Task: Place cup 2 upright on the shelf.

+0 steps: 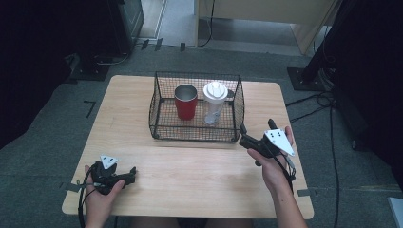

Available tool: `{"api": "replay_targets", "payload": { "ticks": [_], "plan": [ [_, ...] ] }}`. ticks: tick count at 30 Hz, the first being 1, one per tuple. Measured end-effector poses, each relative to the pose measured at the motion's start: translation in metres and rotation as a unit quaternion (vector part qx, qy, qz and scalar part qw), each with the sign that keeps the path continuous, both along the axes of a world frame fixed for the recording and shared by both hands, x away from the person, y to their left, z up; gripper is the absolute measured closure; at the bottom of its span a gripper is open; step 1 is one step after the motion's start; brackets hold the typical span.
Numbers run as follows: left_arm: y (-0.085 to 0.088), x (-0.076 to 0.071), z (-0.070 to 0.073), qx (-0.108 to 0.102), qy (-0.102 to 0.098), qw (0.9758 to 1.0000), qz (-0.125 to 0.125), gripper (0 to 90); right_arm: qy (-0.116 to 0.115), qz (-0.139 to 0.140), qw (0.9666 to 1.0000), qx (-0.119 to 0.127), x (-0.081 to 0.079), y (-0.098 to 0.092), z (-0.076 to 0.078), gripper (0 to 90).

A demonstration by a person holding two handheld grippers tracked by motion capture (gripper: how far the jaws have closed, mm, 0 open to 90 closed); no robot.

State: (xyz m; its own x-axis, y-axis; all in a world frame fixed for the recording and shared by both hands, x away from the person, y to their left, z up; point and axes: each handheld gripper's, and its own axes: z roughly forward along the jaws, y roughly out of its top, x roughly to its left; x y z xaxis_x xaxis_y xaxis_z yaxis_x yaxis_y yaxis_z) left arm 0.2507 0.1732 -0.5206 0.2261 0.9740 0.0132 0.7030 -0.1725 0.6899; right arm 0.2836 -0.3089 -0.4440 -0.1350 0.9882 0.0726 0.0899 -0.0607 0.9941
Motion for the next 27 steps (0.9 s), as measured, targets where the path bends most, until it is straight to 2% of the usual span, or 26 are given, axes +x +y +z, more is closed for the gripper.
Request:
{"api": "replay_targets", "payload": {
  "ticks": [27],
  "plan": [
    [0.0,0.0,0.0,0.0,0.0,1.0,0.0,0.0,0.044,-0.047,0.9979,0.002,-0.038,-0.053,-0.048,0.0]
  ]
}}
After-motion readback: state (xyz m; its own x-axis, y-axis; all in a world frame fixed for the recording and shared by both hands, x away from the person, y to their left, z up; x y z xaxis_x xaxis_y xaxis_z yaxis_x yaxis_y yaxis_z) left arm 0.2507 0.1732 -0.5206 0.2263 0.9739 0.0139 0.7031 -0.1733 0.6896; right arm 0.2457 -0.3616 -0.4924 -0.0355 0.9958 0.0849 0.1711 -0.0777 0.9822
